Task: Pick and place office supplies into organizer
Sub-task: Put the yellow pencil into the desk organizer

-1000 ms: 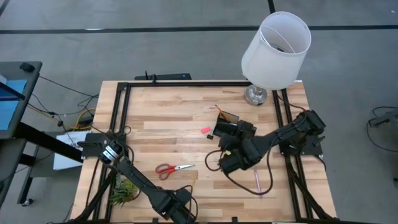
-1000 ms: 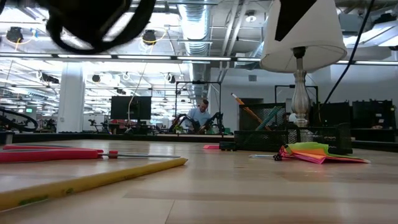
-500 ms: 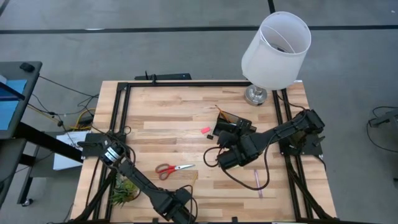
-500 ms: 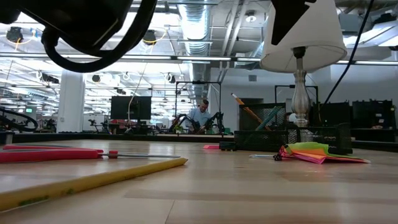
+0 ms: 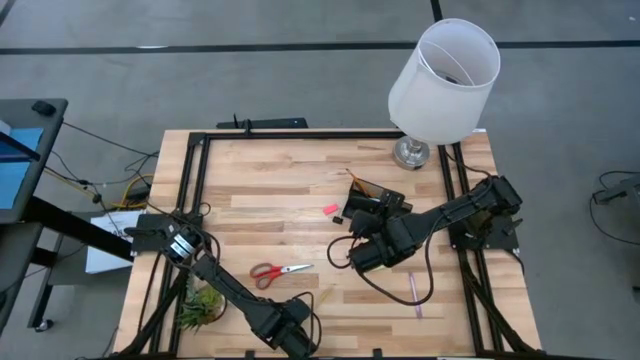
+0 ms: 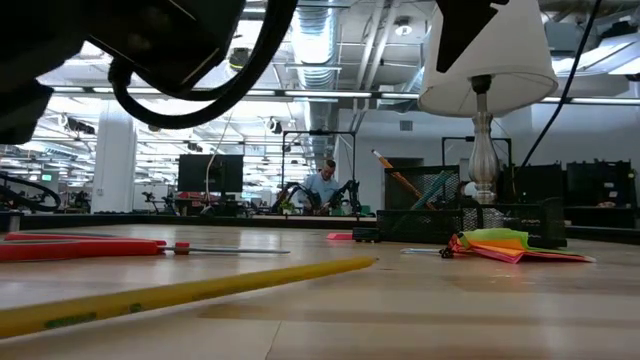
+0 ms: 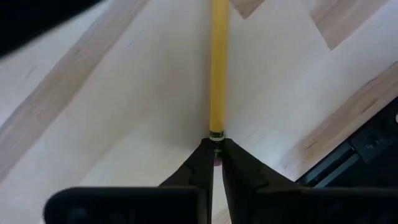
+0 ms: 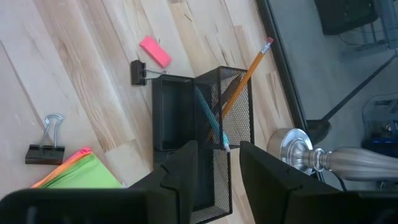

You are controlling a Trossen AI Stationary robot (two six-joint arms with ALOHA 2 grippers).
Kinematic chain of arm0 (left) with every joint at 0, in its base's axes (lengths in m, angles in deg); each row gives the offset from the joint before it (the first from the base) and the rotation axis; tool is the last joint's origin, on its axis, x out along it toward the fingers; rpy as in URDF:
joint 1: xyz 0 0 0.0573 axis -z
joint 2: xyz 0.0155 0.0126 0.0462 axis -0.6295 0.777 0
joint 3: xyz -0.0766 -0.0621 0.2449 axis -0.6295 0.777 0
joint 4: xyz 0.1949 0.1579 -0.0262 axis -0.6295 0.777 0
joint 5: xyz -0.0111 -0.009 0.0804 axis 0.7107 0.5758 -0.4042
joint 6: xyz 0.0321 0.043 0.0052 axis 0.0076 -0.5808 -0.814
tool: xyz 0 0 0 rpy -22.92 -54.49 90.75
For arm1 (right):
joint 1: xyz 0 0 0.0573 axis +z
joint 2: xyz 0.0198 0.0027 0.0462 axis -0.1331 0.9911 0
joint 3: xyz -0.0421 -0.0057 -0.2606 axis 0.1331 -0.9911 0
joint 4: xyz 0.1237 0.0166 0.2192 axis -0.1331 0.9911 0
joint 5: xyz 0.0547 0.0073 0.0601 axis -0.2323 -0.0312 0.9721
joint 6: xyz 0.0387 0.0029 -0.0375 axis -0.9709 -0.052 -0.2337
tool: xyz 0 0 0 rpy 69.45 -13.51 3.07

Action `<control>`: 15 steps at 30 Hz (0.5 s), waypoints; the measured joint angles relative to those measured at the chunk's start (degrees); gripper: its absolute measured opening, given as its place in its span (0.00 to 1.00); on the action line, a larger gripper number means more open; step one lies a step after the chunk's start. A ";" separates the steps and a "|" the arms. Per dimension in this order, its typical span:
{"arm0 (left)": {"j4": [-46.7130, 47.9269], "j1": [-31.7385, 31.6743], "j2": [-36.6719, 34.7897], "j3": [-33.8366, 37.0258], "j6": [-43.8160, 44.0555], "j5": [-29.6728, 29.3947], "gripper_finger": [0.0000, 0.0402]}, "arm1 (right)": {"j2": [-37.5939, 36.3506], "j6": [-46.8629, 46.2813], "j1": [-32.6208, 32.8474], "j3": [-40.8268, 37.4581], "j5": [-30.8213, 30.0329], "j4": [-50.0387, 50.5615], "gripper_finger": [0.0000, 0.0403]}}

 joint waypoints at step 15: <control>2.00 -0.37 0.00 -0.04 -14.80 0.99 0.07 | 0.00 -0.01 0.09 0.00 0.00 0.04 0.28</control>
